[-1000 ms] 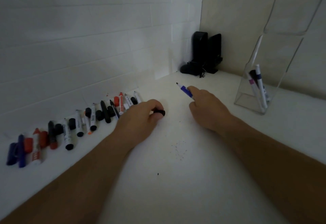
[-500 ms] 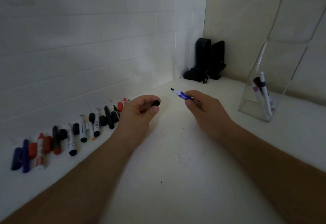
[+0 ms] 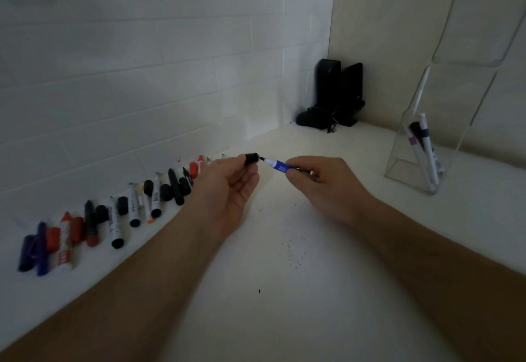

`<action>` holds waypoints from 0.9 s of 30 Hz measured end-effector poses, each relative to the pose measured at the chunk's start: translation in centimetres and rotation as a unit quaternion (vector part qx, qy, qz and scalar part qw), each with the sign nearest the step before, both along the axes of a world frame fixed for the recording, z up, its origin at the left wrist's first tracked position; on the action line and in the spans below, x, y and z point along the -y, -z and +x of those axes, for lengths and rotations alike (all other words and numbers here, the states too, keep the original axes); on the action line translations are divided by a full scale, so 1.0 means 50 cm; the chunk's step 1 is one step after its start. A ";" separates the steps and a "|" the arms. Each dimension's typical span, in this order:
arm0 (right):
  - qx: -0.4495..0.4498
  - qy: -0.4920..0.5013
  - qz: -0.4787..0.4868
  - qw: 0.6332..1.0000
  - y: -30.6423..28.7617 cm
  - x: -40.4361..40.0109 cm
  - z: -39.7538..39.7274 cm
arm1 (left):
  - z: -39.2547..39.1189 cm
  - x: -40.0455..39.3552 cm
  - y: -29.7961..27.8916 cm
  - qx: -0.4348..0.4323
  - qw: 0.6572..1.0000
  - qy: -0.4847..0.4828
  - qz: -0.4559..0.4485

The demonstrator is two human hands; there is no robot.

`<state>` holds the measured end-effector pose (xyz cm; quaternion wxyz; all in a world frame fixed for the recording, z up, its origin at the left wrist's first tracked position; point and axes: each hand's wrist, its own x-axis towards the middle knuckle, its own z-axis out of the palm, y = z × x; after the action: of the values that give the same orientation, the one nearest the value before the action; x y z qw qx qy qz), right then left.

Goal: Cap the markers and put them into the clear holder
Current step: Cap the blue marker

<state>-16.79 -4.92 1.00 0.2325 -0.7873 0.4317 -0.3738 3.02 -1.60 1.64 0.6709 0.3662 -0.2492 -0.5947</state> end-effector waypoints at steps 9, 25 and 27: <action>-0.017 0.004 -0.008 1.000 -0.001 -0.003 0.005 | -0.003 0.003 0.004 -0.038 0.999 0.016 0.012; -0.190 0.059 -0.226 0.954 -0.003 0.016 0.000 | -0.009 -0.007 0.028 0.458 0.882 -0.059 -0.099; -0.195 0.058 -0.186 0.961 -0.003 0.010 0.005 | -0.007 -0.007 0.021 0.469 0.875 -0.052 -0.105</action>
<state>-16.53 -5.45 1.16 -0.0288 -0.8478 0.4369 -0.2993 2.67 -1.25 0.59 0.5392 0.5424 -0.5763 -0.2881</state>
